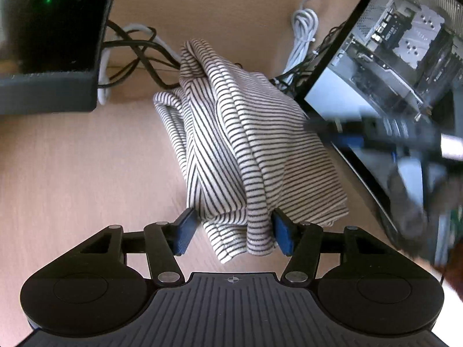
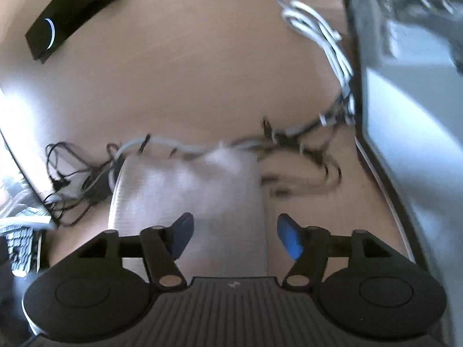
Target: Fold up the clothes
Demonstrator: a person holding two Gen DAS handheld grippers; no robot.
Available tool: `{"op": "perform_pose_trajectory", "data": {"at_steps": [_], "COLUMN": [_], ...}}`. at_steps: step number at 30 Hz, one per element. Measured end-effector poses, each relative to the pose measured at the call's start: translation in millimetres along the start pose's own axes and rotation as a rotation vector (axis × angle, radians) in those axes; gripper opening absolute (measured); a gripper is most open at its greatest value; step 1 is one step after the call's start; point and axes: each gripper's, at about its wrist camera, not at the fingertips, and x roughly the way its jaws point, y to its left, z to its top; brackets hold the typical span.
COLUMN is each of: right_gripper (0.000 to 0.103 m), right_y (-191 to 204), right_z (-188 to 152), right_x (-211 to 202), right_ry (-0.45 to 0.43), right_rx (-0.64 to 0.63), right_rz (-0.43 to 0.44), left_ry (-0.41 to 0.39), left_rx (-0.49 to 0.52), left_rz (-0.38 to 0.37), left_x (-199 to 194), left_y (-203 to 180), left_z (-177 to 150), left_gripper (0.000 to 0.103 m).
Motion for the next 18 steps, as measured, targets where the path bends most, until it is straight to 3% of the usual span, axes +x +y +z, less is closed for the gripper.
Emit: {"op": "perform_pose_trajectory", "data": {"at_steps": [2, 7, 14, 18], "right_gripper": [0.061, 0.052, 0.055, 0.063], "right_y": [-3, 14, 12, 29], "right_z": [-19, -34, -33, -39], "right_x": [4, -13, -35, -65], "right_ry": [0.026, 0.018, -0.018, -0.113], "right_rx": [0.043, 0.008, -0.129, -0.263], "right_rz": [0.039, 0.032, -0.065, -0.127], "left_ry": [0.003, 0.016, -0.004, -0.116], "left_rx": [-0.001, 0.003, -0.020, -0.006], "left_rz": [-0.003, -0.006, -0.012, -0.008], "left_x": [2, 0, -20, -53], "left_y": [-2, -10, -26, -46], "left_z": [0, -4, -16, -2], "left_gripper": [0.062, 0.061, 0.061, 0.071]}}
